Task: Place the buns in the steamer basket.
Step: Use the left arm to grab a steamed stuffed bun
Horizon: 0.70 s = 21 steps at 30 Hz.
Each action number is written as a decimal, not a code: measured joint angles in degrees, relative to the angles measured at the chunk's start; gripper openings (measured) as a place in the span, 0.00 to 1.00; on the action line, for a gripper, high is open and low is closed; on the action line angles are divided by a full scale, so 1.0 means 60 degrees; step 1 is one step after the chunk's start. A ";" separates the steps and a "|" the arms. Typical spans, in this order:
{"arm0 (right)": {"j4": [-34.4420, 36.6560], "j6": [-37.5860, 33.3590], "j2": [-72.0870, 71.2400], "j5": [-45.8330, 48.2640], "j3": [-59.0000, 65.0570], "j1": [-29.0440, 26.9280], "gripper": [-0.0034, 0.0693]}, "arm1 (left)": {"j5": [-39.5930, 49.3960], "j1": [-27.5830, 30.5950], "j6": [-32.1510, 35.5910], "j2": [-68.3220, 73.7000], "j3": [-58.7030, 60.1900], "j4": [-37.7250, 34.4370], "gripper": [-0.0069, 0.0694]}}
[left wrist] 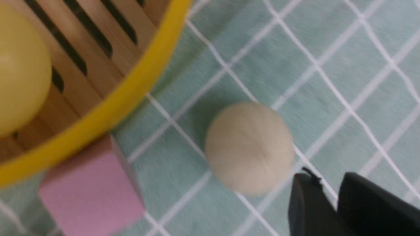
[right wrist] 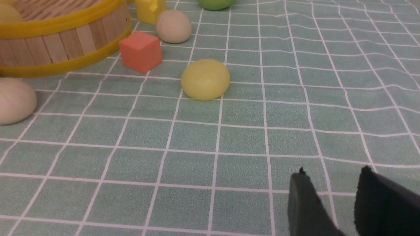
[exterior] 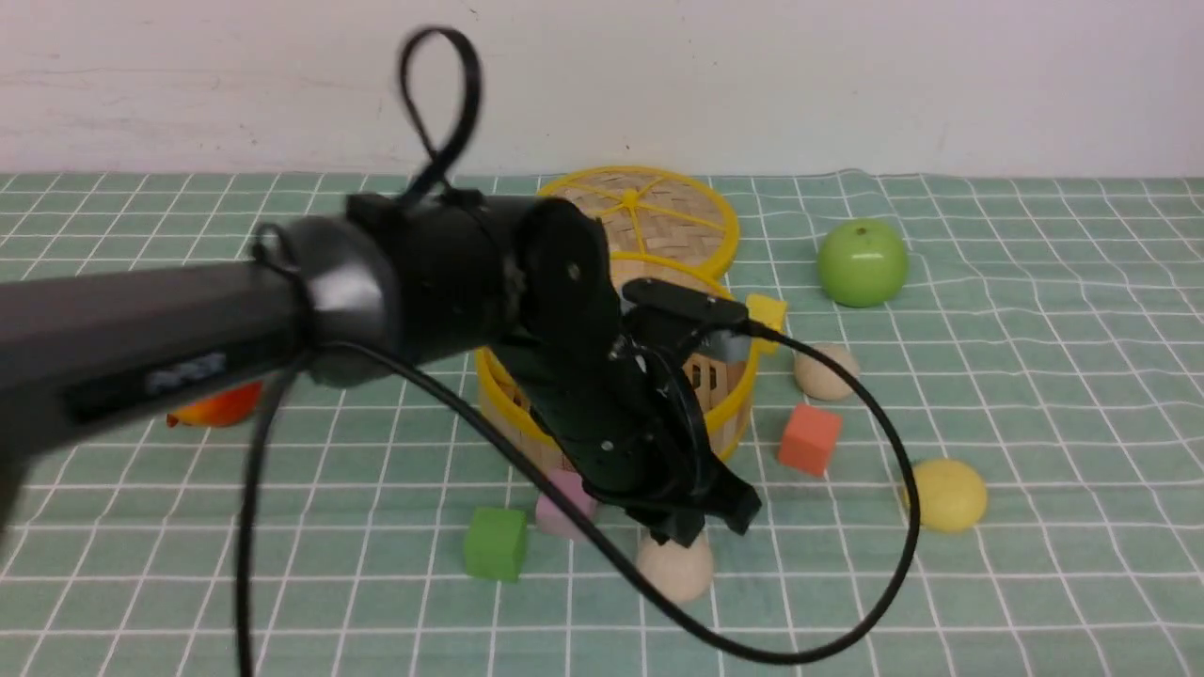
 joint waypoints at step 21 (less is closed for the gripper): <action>0.0000 0.0000 0.0000 0.0000 0.0000 0.0000 0.38 | -0.0599 0.0000 -0.0007 0.1205 -0.0504 0.0999 0.45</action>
